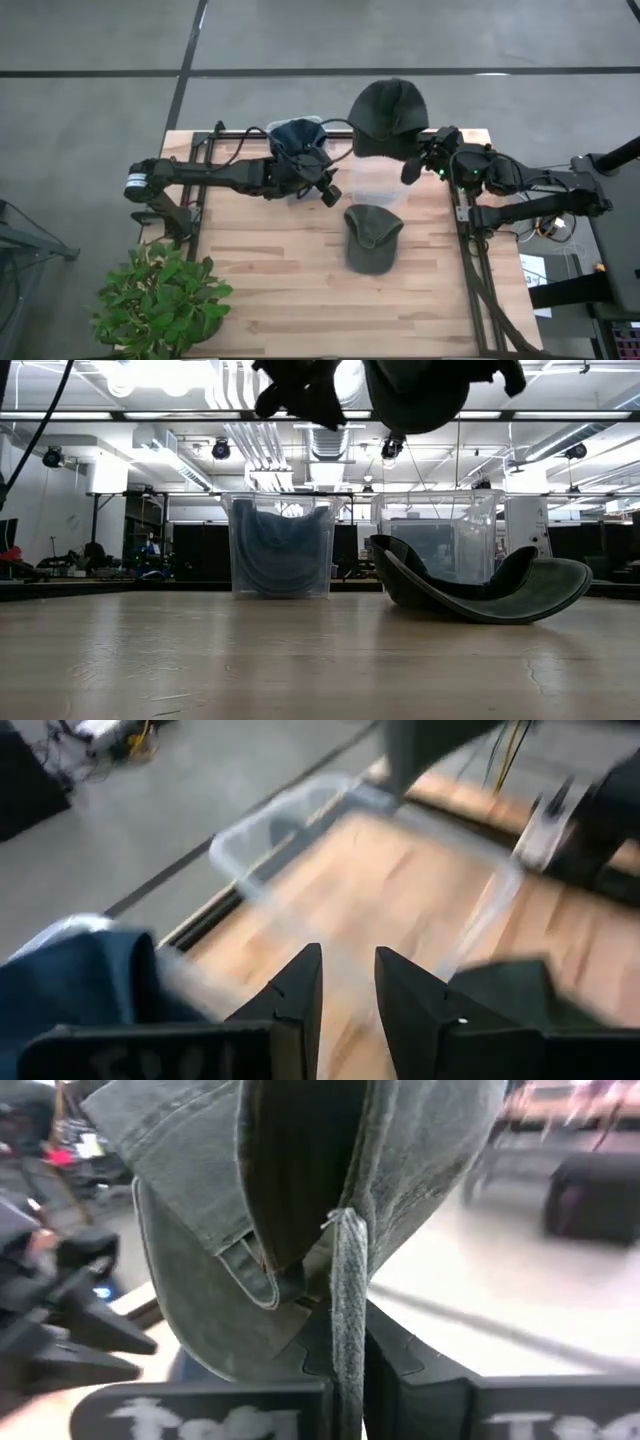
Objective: Pick & Place hat
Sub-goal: Put the bottom black cap into the right transparent bin
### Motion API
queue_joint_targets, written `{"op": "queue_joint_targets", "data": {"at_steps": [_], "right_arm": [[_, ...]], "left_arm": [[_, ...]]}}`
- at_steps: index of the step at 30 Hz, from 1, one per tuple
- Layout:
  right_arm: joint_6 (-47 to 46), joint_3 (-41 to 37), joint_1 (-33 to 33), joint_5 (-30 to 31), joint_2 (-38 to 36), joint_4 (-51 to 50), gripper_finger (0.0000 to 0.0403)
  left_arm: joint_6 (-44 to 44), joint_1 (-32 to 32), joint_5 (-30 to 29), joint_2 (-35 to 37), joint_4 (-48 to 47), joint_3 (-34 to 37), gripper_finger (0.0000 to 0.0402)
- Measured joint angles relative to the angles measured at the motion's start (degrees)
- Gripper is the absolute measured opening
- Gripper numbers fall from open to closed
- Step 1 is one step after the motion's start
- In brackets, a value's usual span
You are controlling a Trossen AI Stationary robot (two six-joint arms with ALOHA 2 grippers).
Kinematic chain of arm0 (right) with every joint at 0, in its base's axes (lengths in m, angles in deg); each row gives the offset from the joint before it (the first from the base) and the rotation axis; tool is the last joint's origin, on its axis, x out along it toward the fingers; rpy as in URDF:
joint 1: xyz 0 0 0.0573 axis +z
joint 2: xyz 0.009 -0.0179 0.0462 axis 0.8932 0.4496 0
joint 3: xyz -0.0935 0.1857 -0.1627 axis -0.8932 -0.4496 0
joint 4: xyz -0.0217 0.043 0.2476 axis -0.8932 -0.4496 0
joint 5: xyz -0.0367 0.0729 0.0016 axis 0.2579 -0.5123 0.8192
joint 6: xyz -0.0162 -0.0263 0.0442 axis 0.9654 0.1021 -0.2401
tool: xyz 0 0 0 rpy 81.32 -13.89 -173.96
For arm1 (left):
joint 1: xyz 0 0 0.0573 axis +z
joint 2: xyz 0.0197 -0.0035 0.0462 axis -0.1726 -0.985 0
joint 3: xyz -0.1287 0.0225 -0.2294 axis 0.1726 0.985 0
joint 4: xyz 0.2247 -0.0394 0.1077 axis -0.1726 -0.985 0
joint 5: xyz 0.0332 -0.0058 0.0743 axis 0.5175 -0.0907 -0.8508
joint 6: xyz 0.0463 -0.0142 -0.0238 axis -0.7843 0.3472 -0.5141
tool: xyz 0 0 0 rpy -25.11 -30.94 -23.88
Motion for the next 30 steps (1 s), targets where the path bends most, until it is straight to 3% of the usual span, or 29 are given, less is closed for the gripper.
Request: {"op": "queue_joint_targets", "data": {"at_steps": [4, 7, 13, 23, 30], "right_arm": [[-11.98, 0.0, -5.5, -10.96, -1.35, -7.23, 0.0009], [-18.36, 0.0, -9.61, -17.76, -0.82, -12.48, 0.0011], [-22.97, 0.0, -15.63, -19.36, 1.55, -16.13, 0.0012], [-26.15, 0.0, -21.97, -25.43, 8.92, -16.81, 0.0012], [-26.54, 0.0, -22.53, -25.97, 12.89, -19.59, 0.0013]], "left_arm": [[-0.04, 0.04, -1.62, 0.0, -7.04, 0.03, 0.0089], [0.35, 0.04, -6.55, 0.0, -10.46, 0.11, 0.0089], [0.05, -0.02, -17.5, 0.13, -12.3, 0.11, 0.009], [-4.42, 0.5, -17.75, 3.17, -13.39, 0.59, 0.009], [-5.39, 3.31, -16.61, 10.29, -8.98, 7.49, 0.009]]}}
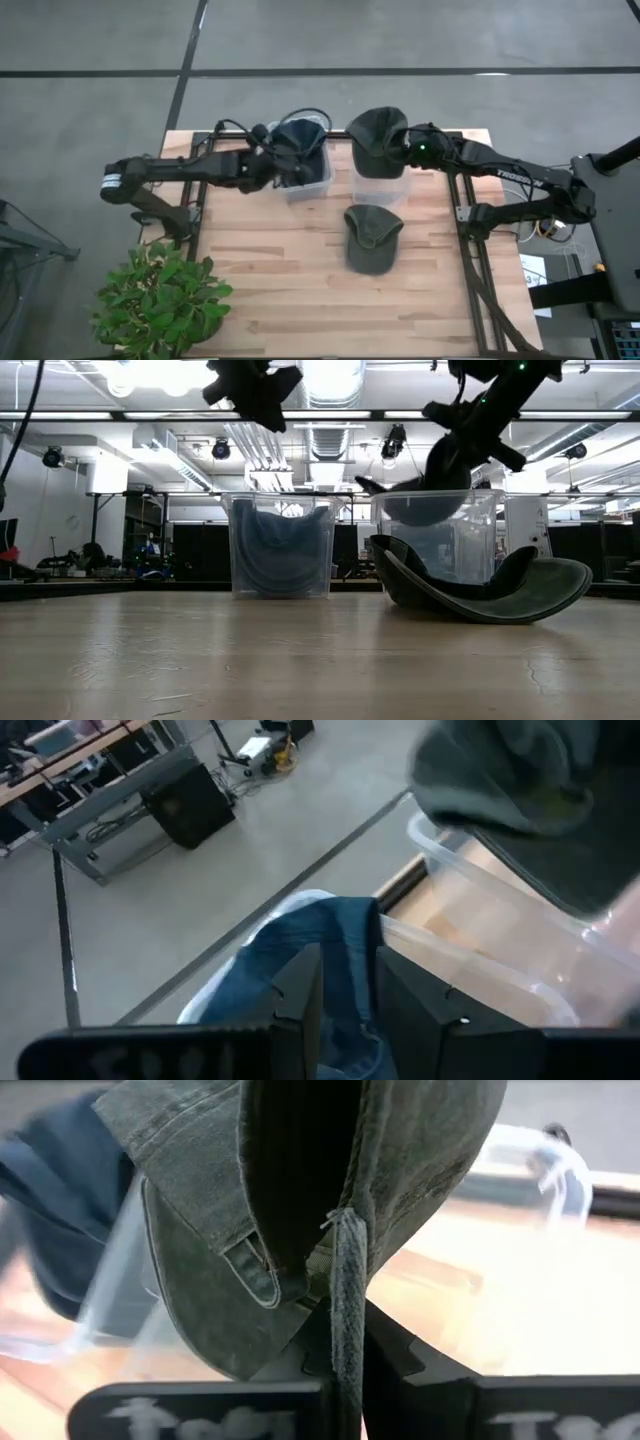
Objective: Pick & Place hat
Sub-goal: Put the bottom black cap into the right transparent bin
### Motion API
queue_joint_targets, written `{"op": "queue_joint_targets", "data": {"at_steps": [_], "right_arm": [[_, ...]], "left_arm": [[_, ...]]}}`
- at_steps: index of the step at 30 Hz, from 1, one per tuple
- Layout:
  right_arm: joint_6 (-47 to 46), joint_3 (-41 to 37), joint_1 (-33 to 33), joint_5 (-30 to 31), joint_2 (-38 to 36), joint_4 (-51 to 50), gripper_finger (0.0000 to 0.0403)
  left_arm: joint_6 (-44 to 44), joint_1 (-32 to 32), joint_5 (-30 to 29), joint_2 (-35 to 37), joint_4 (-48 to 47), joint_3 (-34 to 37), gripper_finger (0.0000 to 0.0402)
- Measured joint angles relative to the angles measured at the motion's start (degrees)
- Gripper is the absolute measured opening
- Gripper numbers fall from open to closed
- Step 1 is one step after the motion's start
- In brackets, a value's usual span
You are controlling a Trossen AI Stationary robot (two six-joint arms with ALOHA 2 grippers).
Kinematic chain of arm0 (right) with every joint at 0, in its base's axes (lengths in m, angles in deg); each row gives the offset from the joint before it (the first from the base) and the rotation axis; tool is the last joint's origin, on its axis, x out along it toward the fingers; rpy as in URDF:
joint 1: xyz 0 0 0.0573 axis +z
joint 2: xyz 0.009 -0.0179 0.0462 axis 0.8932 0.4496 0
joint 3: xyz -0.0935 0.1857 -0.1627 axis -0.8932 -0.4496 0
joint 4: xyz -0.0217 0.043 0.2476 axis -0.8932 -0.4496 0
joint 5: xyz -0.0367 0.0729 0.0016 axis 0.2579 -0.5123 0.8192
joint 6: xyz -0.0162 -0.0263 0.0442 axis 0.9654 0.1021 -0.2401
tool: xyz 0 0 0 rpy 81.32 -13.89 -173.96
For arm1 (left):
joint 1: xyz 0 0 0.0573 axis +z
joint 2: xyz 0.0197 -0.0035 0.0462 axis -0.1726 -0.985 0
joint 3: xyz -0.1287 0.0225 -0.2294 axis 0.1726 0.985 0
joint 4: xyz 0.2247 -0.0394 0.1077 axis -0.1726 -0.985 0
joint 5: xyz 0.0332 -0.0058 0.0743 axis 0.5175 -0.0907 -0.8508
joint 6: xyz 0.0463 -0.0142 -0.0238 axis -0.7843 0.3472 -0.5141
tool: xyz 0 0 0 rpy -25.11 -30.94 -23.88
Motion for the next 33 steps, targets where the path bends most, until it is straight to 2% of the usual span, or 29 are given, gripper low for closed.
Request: {"op": "queue_joint_targets", "data": {"at_steps": [3, 10, 15, 19, 27, 33], "right_arm": [[-2.15, 0.0, -0.13, 0.06, 0.89, -2.04, 0.0013], [-4.82, 0.0, -0.11, 0.31, 1.26, -2.44, 0.0013], [-5.14, 0.0, -0.11, 0.33, 0.82, -2.45, 0.0013], [-5.12, 0.0, -0.11, 0.11, 1.53, -2.48, 0.0024], [-5.4, 0.0, -0.11, 0.06, 2.73, -2.29, 0.008], [-5.52, 1.05, -0.11, -0.12, 2.76, -2.5, 0.0103]], "left_arm": [[-0.15, 1.33, 0.67, 4.24, 4.61, 4.9, 0.009], [-1.06, 3.11, 7.27, 13.83, 18.39, 17.81, 0.009], [-0.56, 3.09, 7.62, 18.39, 20.54, 23.53, 0.009], [-0.15, 3.09, 7.61, 19.98, 20.67, 25.15, 0.009], [-1.76, 3.09, 7.61, 20.02, 20.89, 25.38, 0.009], [-2.78, 3.09, 7.61, 20.02, 20.91, 25.38, 0.009]]}}
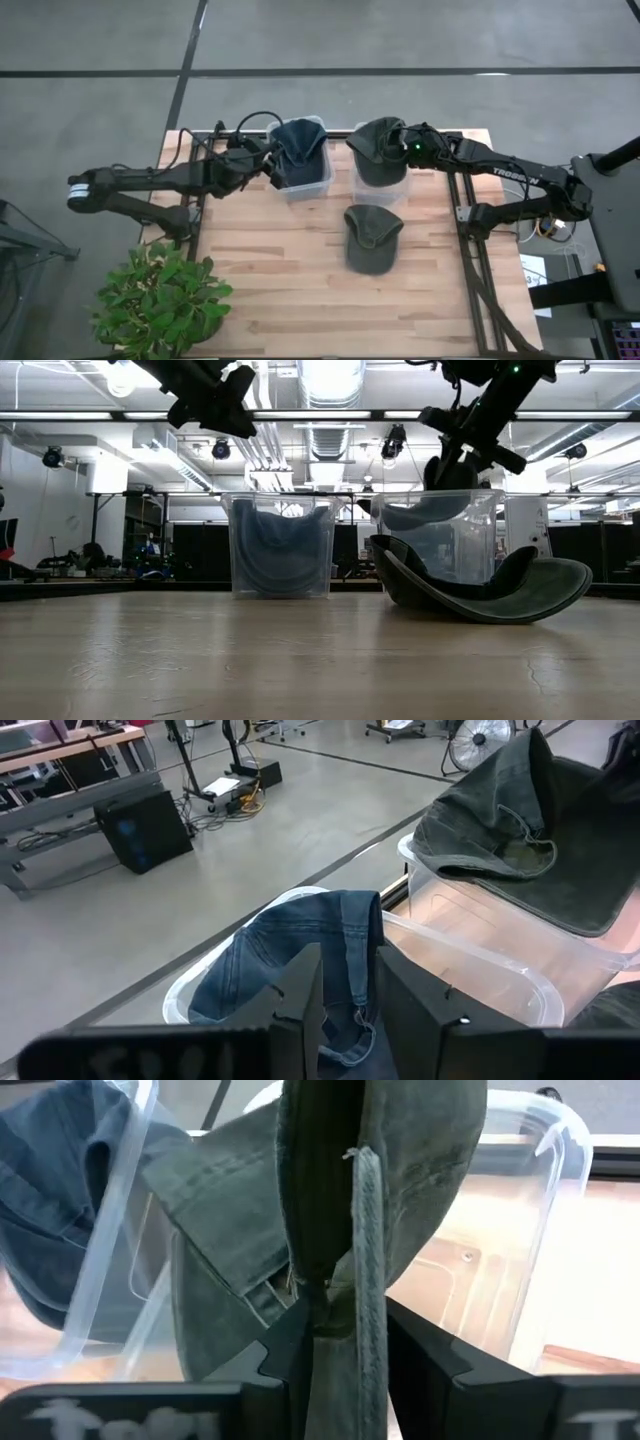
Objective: Pick & Place hat
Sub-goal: Put the bottom black cap into the right transparent bin, then put the black cap into the right transparent bin
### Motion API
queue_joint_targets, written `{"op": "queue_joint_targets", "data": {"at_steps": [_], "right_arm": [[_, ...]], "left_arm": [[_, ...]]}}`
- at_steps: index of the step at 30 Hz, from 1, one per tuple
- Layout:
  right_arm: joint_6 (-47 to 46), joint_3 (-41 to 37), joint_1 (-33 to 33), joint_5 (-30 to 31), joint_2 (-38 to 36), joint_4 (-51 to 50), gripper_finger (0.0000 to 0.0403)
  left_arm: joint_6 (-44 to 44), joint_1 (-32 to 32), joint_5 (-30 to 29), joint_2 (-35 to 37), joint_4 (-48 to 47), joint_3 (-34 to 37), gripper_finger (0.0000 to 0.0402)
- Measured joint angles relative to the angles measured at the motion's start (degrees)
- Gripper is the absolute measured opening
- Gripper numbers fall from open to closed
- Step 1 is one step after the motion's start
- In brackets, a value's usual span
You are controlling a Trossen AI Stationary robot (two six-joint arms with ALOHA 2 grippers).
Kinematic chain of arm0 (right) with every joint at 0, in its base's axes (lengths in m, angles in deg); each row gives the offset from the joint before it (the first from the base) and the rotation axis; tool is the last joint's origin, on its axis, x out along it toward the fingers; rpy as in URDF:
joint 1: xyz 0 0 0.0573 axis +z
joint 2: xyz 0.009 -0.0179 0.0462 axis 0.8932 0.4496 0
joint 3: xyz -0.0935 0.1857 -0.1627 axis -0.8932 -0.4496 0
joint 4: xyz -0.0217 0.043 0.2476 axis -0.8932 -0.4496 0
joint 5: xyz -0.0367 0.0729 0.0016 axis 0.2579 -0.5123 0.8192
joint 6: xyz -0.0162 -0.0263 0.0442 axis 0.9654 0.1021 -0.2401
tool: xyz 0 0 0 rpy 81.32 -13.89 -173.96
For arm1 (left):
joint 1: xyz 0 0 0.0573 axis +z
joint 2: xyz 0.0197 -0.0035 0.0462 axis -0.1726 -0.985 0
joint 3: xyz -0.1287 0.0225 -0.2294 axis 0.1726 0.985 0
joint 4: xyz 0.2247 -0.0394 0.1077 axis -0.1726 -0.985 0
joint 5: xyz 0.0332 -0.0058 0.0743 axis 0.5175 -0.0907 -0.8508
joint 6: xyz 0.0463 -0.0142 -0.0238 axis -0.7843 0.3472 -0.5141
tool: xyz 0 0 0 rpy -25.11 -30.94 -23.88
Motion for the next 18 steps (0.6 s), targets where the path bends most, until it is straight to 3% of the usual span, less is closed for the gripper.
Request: {"op": "queue_joint_targets", "data": {"at_steps": [18], "right_arm": [[1.89, 9.67, 0.04, -1.47, 0.04, -16.44, 0.0113]], "left_arm": [[-0.32, 0.0, 0.0, -0.07, 0.02, 0.0, 0.009]]}}
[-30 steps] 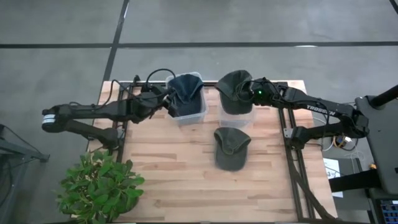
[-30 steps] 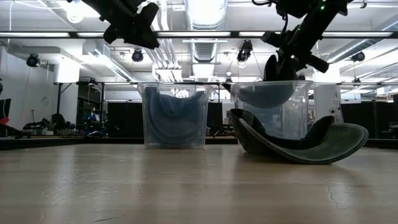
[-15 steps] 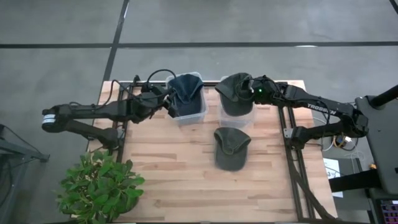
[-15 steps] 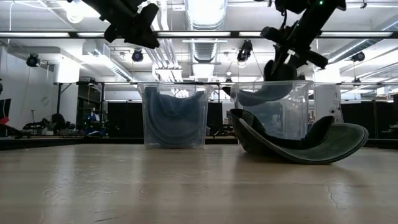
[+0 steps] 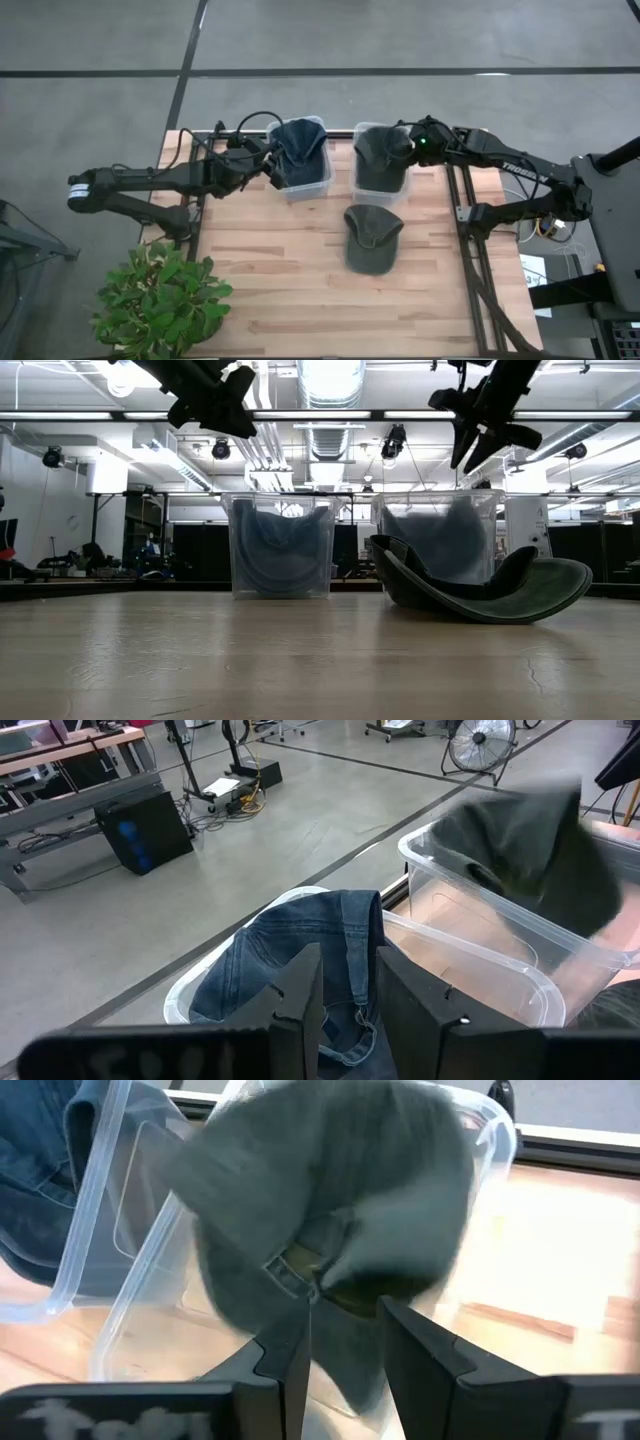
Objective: Pick & Place hat
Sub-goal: Put the black cap into the right transparent bin
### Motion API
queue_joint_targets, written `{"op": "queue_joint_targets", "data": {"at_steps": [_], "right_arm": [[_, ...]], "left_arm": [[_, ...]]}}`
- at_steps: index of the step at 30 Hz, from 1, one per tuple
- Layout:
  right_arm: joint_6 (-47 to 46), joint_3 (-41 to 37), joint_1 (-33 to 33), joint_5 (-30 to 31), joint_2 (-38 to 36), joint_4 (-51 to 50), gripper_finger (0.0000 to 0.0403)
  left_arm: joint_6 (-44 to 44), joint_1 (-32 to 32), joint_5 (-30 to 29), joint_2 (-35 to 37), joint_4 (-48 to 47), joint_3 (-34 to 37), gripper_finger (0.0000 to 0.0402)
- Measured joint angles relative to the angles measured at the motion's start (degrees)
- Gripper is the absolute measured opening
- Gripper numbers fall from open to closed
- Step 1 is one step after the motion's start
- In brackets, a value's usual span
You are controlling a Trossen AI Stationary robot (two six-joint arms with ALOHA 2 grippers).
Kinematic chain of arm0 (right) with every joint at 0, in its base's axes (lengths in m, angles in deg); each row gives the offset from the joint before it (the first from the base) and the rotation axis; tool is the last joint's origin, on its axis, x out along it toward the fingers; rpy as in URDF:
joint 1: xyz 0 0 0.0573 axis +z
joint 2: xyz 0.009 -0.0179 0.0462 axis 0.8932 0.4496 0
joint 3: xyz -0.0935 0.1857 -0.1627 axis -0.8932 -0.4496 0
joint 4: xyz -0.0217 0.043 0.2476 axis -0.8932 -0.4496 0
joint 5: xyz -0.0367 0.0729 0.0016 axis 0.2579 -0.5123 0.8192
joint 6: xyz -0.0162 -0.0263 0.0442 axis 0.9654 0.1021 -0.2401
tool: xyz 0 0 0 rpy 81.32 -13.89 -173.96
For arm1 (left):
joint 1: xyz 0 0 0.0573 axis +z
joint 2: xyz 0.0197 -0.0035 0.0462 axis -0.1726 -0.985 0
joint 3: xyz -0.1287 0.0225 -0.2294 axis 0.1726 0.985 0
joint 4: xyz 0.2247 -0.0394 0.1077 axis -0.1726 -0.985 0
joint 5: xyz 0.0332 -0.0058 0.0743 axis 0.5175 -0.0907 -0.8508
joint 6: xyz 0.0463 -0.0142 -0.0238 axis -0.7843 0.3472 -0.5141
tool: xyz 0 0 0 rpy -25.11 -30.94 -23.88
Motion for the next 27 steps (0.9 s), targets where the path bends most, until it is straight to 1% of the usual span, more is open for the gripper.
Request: {"op": "queue_joint_targets", "data": {"at_steps": [7, 11, 13, 16, 18, 20, 23, 27], "right_arm": [[1.66, 2.59, 0.0, 0.04, 0.0, -3.35, 0.0101], [5.27, 3.53, 0.2, -0.73, -0.02, -3.57, 0.0092], [8.64, 3.81, 0.57, -4.33, -0.26, -3.88, 0.0088], [13.8, 4.23, 1.71, -12.81, -1.09, -6.25, 0.0082], [14.71, 4.16, 3.47, -17.24, -2.0, -8.07, 0.0077], [14.33, 3.56, 6.12, -19.97, -3.19, -9.32, 0.0073], [10.6, 2.32, 11.67, -21.0, -5.09, -10.36, 0.0067], [2.36, 0.34, 19.39, -20.99, -7.14, -10.93, 0.0063]], "left_arm": [[0.04, 0.0, 0.0, 0.0, 0.0, 0.0, 0.009], [0.27, 0.0, 0.17, 0.0, 0.0, 0.0, 0.009], [0.44, 0.0, 1.08, 0.0, 0.01, 0.0, 0.009], [1.27, 0.0, 2.63, 0.0, -0.02, 0.0, 0.009], [1.53, 0.0, 3.68, 0.0, -0.02, 0.0, 0.009], [1.56, 0.0, 5.09, 0.0, -0.02, 0.0, 0.009], [1.61, 0.0, 7.48, 0.0, -0.02, 0.0, 0.009], [2.24, -0.02, 8.8, 0.0, -0.01, 0.0, 0.009]]}}
